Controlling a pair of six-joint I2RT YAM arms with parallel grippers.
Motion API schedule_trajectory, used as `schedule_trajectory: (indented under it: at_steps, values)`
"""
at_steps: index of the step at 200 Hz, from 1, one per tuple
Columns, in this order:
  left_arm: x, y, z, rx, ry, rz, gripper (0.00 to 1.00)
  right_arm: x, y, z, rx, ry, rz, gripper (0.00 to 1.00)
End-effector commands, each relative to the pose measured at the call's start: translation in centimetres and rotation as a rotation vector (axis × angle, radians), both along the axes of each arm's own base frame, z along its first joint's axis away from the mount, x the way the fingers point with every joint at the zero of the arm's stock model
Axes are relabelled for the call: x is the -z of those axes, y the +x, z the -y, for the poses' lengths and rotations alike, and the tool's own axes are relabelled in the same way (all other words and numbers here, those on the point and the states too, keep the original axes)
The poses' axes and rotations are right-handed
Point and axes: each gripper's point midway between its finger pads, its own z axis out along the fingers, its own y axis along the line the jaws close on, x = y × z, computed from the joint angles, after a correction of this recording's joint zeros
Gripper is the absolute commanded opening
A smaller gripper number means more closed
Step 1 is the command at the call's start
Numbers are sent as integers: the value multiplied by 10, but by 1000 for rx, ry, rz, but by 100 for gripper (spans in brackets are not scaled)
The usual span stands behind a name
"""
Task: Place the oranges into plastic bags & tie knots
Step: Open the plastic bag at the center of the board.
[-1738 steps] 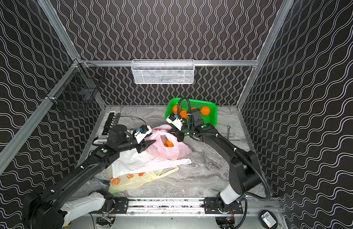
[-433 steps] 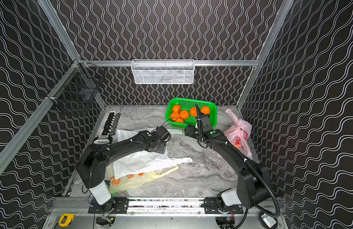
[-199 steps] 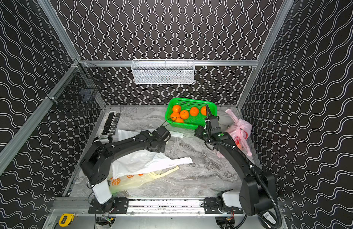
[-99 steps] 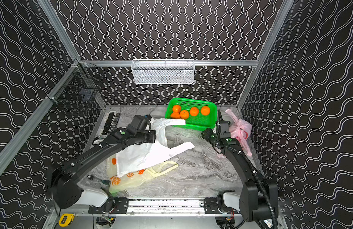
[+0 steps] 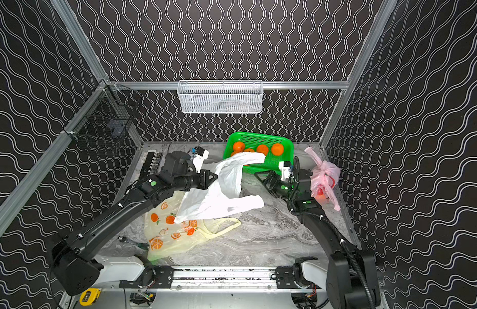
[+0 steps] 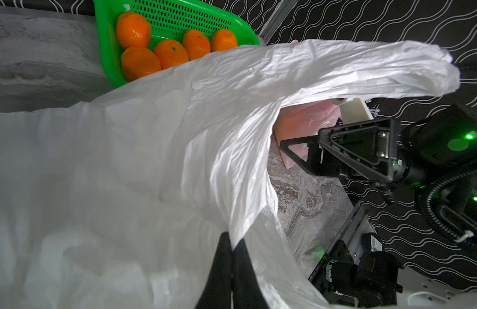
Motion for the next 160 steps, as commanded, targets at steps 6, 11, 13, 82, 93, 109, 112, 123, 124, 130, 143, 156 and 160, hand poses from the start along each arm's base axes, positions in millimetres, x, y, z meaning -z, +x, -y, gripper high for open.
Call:
schedule_trajectory:
  at_steps: [6,11,13,82,93,109,112,123,124,130,143,156,160]
  values:
    - [-17,3,6,11,-62,34,0,-11,-7,-22,-30,47,11,100]
    - [-19,3,7,13,-64,37,0,-7,-8,-25,-31,50,-1,100]
    - [-19,3,7,13,-64,39,0,-6,-8,-26,-31,53,-4,100]
    - [-18,2,8,17,-77,27,0,20,-6,-63,-36,59,-91,67]
    - [-17,2,9,20,-82,21,0,22,-2,-64,-31,62,-97,52]
    - [-19,2,10,22,-84,23,0,21,1,-64,-22,58,-93,33]
    - [-20,3,9,20,-83,23,0,20,1,-64,-18,54,-91,30]
    - [-25,4,7,11,-76,31,0,11,3,-58,14,23,-59,19]
    - [-26,4,6,11,-75,31,0,10,3,-57,20,18,-56,18]
    - [-29,5,4,5,-69,37,0,1,4,-52,41,-9,-28,13]
    - [-33,9,-5,-31,-43,41,0,-15,4,-42,79,-83,2,4]
    - [-33,12,-12,-55,-18,22,0,-32,2,-37,84,-145,39,0]
    - [-33,14,-14,-60,-13,20,0,-34,1,-37,78,-161,40,0]
